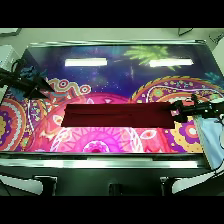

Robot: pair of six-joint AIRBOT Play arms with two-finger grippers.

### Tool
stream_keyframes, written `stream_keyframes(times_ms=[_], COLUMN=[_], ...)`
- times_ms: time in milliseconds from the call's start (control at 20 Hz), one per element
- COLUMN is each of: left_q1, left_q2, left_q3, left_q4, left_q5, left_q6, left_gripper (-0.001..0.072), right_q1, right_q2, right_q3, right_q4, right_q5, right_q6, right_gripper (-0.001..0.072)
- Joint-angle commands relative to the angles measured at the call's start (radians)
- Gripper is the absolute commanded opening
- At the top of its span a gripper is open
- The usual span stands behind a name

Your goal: Fold the clothes and pants, and hang the long-sleeved shirts on hangers.

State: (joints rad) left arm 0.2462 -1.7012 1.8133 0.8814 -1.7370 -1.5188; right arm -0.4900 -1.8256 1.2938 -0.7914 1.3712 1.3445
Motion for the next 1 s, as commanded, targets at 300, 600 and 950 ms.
stream_keyframes(times_ms=[300,600,950], left_q1=[-0.248,-0.594,-0.842], left_q2=[0.006,-0.045,-0.220], left_q3=[-0.023,-0.256,-0.273], left_q4=[0.001,0.000,-0.153], left_q5=[0.148,0.604,0.829], left_q6=[0.046,0.089,-0.034], left_gripper=[0.0203,0.0029,0.0028], right_q1=[0.134,0.249,0.383], right_q2=[0.136,0.418,0.665], right_q3=[0.032,0.032,0.032], right_q4=[-0.032,-0.039,-0.039], right_q5=[0.047,0.080,0.101], right_q6=[0.040,0.193,0.348], right_gripper=[0.0037,0.0037,0.0037])
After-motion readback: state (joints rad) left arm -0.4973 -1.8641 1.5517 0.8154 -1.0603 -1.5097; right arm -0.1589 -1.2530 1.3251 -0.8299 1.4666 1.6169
